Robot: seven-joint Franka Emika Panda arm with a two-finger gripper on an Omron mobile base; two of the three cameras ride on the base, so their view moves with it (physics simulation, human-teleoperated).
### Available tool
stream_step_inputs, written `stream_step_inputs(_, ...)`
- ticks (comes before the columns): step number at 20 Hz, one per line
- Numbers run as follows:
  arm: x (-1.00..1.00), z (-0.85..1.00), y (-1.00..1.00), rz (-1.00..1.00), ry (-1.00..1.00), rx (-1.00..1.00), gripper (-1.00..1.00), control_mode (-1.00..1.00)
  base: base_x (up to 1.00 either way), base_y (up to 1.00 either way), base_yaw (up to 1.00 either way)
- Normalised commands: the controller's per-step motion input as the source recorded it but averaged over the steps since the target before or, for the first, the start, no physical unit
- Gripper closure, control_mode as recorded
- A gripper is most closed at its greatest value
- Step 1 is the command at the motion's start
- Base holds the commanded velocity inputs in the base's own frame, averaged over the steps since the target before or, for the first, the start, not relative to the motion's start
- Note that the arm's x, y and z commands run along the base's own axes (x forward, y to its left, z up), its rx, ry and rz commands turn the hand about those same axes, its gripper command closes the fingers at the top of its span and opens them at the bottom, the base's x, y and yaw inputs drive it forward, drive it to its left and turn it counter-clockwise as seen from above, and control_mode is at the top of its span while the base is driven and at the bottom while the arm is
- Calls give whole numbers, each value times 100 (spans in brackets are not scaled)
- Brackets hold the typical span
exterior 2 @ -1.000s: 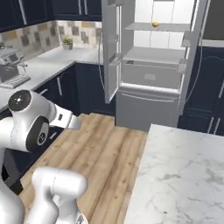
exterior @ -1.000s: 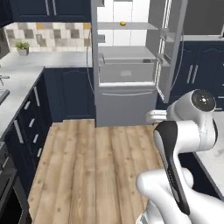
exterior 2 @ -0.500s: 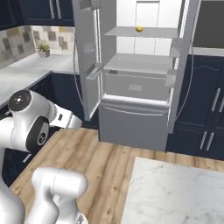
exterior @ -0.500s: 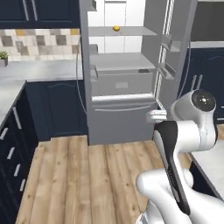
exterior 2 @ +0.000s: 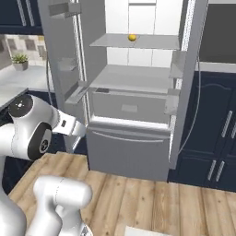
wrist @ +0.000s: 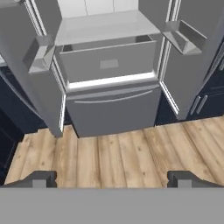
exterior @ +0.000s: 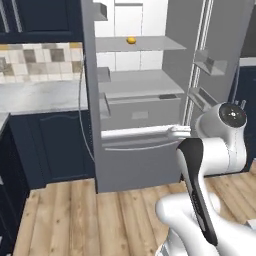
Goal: Take the cheese, shrimp, and lemon from the fridge and place them on the plate on the dining counter to create an appetizer plate.
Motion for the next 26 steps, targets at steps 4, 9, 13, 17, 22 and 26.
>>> stream_step_inputs(4,0,0,0,0,0,0,-100,100,88,-62,-1)
stream_step_inputs(9,0,0,0,0,0,0,-100,100,86,-40,-7)
stream_step_inputs(13,0,0,0,0,0,0,-100,100,100,0,-3)
stream_step_inputs(17,0,0,0,0,0,0,-100,100,100,0,0)
stream_step_inputs(22,0,0,0,0,0,0,-100,100,100,-3,0)
stream_step_inputs(26,0,0,0,0,0,0,-100,100,100,-14,0)
